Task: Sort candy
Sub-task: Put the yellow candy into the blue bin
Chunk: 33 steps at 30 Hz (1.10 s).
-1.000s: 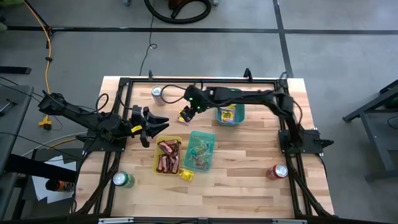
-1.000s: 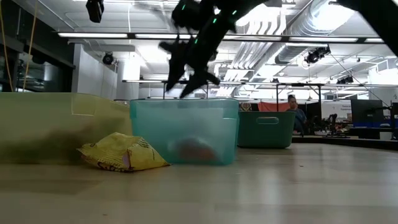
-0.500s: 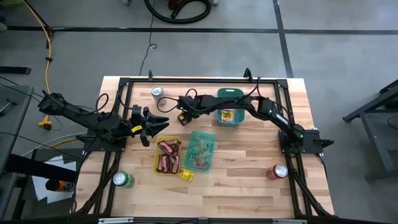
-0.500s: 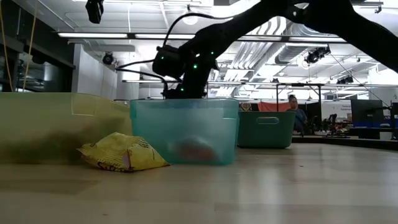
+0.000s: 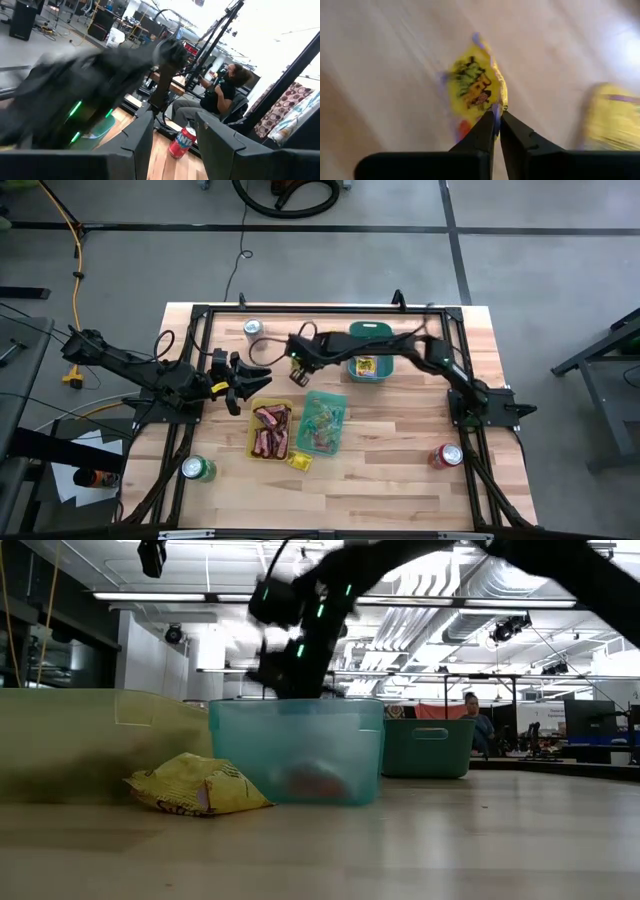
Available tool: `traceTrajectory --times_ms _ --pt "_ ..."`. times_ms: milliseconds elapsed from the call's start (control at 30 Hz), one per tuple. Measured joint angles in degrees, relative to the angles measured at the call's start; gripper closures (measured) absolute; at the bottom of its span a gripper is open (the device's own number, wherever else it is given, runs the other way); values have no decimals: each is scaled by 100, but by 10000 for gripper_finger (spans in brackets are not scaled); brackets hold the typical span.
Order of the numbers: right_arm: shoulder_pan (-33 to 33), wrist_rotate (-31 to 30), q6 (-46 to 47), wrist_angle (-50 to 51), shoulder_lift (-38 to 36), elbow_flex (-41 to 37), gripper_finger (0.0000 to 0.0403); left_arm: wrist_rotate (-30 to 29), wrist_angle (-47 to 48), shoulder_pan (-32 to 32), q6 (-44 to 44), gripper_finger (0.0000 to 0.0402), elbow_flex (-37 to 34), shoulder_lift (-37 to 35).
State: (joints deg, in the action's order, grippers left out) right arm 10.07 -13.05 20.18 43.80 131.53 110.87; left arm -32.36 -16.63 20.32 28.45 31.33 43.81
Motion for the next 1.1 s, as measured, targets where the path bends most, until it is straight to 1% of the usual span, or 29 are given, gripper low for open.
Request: traceTrajectory --times_ms 100,233,333,433,533,700,867,900,967,1033,1100 --pt "-17 -114 -380 267 -543 4 398 -4 4 0 0 271 0 0" --pt "-163 -479 -709 455 -1312 -15 400 13 23 0 -6 271 0 -2" --pt "-332 -603 -729 726 -1762 -5 400 16 56 0 -21 271 0 0" --pt "-572 -764 -720 1033 -2055 -15 402 17 50 -2 -176 271 0 0" --pt "-847 -910 -684 1347 -2265 -15 402 26 57 -2 -340 271 0 0" --pt "-1308 -1055 -576 1726 -2353 -15 402 25 45 -1 -354 271 0 0" --pt "-1577 -1096 -619 1988 -2444 -88 402 24 47 0 -369 271 0 0" --pt "-1602 -1088 -611 1953 -2548 -260 402 11 41 0 -374 271 0 -2" --pt "-1631 -1028 -454 1621 -2982 -949 403 -29 41 0 -367 271 0 0" --pt "-1628 -874 -169 1008 -3626 -1941 403 -39 31 -2 -367 271 0 0" --pt "-1621 -612 97 80 -4347 -3015 403 -39 33 -1 -366 271 0 0"
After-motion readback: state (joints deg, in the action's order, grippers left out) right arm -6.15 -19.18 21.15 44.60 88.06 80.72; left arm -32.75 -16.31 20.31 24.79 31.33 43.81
